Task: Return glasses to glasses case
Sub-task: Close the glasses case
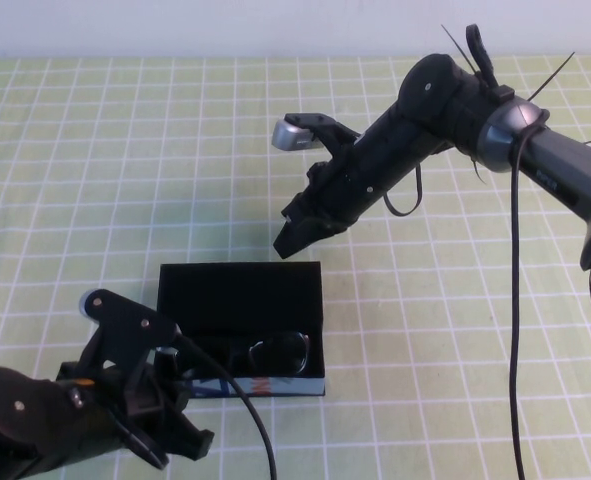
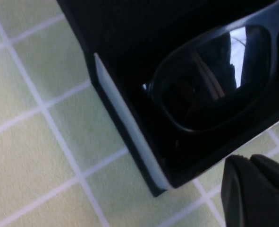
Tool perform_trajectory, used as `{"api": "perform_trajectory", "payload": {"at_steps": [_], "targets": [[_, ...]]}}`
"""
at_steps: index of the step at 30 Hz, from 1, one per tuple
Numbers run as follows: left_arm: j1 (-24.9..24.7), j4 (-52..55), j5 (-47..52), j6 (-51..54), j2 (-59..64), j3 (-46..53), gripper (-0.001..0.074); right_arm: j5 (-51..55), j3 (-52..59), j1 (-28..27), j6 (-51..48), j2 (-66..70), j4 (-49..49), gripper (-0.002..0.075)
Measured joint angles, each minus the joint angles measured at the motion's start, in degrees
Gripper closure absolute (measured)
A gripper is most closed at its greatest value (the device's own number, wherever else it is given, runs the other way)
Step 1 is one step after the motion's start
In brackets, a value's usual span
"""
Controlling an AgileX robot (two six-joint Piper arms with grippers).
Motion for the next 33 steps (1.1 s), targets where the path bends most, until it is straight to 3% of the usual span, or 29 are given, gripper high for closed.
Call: {"api": "perform_trajectory", "payload": {"at_steps": [6, 17, 33], "targets": [[0.0, 0.0, -0.7, 0.0, 0.0, -0.6, 0.0736, 0.0, 0.0, 0.0, -0.3, 0.0, 3.5, 0.0741], [0.0, 0.0, -0.6, 0.1, 0.0, -0.7, 0.0736, -1.3, 0.0, 0.2, 2.1, 0.1, -4.6, 0.0741], [0.0, 0.0, -0.8, 0.2, 0.1, -0.7, 0.0736, 0.0, 0.0, 1.5, 0.8, 0.5, 1.5, 0.0742]]}}
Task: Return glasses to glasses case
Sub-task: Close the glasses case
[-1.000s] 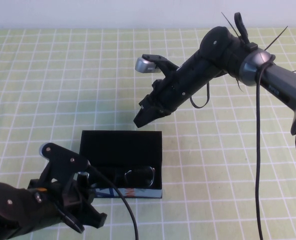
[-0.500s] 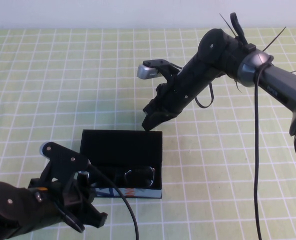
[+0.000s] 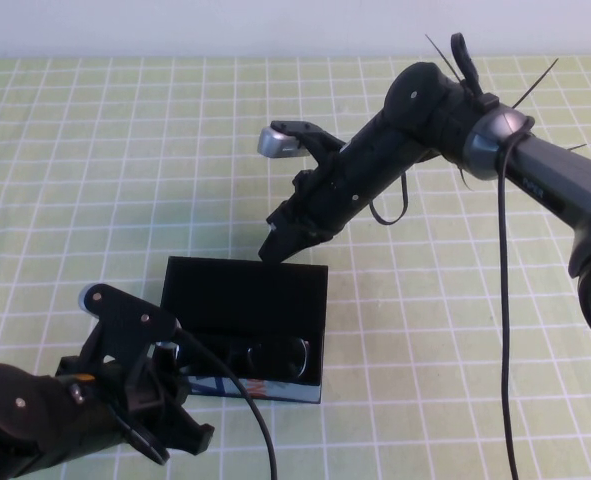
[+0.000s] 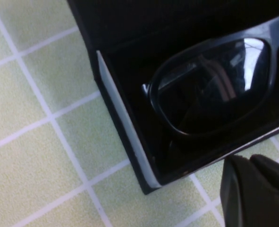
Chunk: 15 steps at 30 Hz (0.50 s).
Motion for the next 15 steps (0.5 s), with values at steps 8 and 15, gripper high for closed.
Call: {"api": "perform_trajectory", "payload": {"at_steps": [8, 15], "targets": [[0.0, -0.1, 0.0, 0.0, 0.0, 0.0, 0.0736, 0.0, 0.0, 1.0, 0.5, -0.1, 1.6, 0.0742], [0.0, -0.1, -0.4, 0.0, 0.0, 0.0, 0.0736, 0.0, 5.4, 3.1, 1.0, -4.3, 2.0, 0.0742]]}}
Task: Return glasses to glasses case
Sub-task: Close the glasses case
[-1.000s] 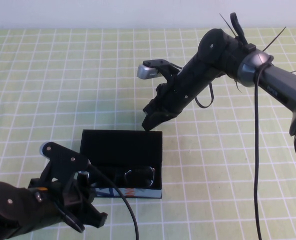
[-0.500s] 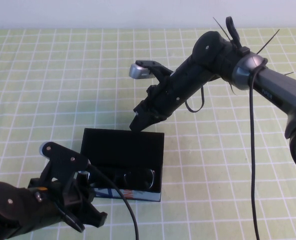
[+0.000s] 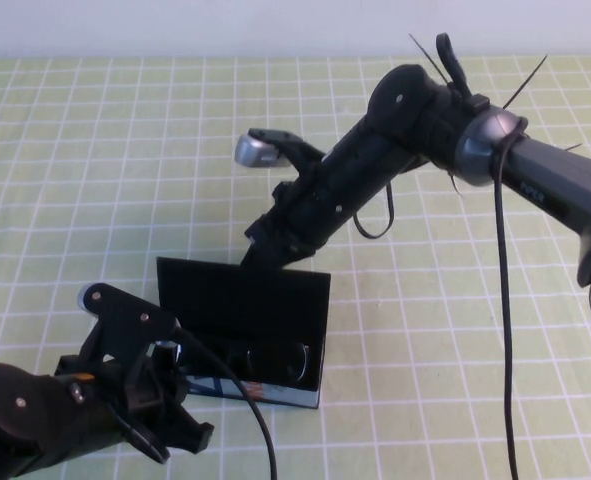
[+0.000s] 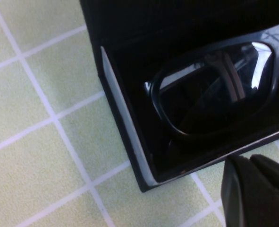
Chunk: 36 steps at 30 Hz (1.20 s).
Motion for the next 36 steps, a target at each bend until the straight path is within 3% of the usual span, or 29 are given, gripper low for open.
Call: {"api": "perform_trajectory", "payload": {"at_steps": [8, 13, 20, 24, 33, 36], "targets": [[0.0, 0.0, 1.5, 5.0, 0.0, 0.0, 0.0736, 0.0, 4.3, 2.6, 0.1, -1.6, 0.1, 0.0742], [0.0, 0.1, 10.7, 13.6, -2.7, -0.8, 0.0736, 0.0, 4.3, 4.6, 0.2, -2.3, -0.8, 0.0742], [0.0, 9.7, 21.6, 14.6, -9.3, -5.4, 0.0736, 0.0, 4.5, 6.2, 0.4, -2.3, -1.6, 0.0742], [0.0, 23.1, 28.8, 7.6, -12.7, -9.2, 0.0736, 0.0, 5.1, 6.4, 0.5, -2.3, -2.1, 0.0742], [0.3, 62.9, 42.5, -25.8, -16.0, -17.0, 0.0736, -0.2, 7.6, 6.4, 0.5, -3.3, -4.4, 0.0742], [2.8, 69.0, 43.0, -33.7, -17.4, -17.3, 0.0736, -0.1, 7.4, 6.1, 0.5, -4.7, -6.7, 0.0742]]}}
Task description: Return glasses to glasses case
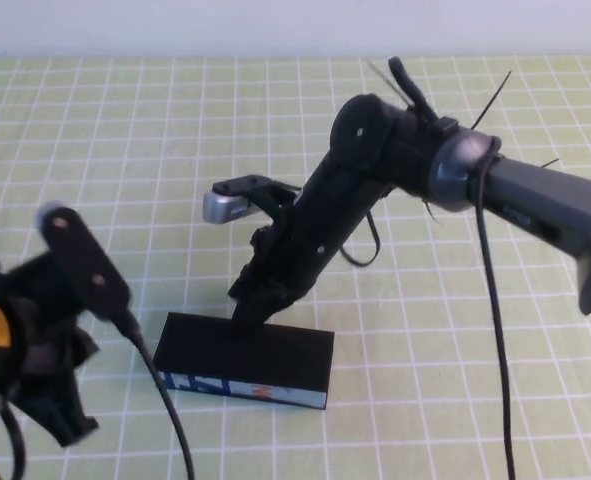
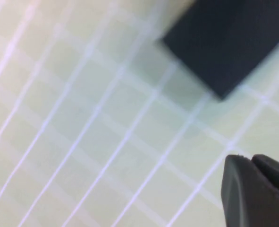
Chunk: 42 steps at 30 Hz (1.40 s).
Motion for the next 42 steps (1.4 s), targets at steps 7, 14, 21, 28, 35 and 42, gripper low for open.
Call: {"api": "perform_trajectory", "payload": {"at_steps": [7, 14, 21, 28, 35, 42], "targets": [[12.2, -2.5, -2.5, -2.8, -7.0, -0.1, 0.0736, 0.4, -2.8, -3.4, 0.6, -9.8, -11.3, 0.0742], [21.4, -12.3, -6.6, -1.8, -15.3, -0.1, 0.0736, 1.5, -2.7, -10.8, 6.5, -22.5, -23.7, 0.0742], [22.2, -17.0, -8.3, -0.5, -24.9, -0.1, 0.0736, 2.3, -2.5, -17.7, 10.1, -35.5, -25.6, 0.0742], [22.2, -18.1, -9.3, -2.9, -31.4, -0.1, 0.0736, -7.2, 8.3, -18.0, 10.4, -50.5, -25.1, 0.0742], [22.2, -25.9, -12.7, -4.7, -35.4, 5.0, 0.0736, -28.9, 36.6, -18.0, 10.4, -70.5, -24.9, 0.0742], [22.2, -35.3, -16.9, -5.2, -35.9, 12.7, 0.0736, -41.3, 61.9, -18.0, 10.5, -86.2, -23.3, 0.0742]]}}
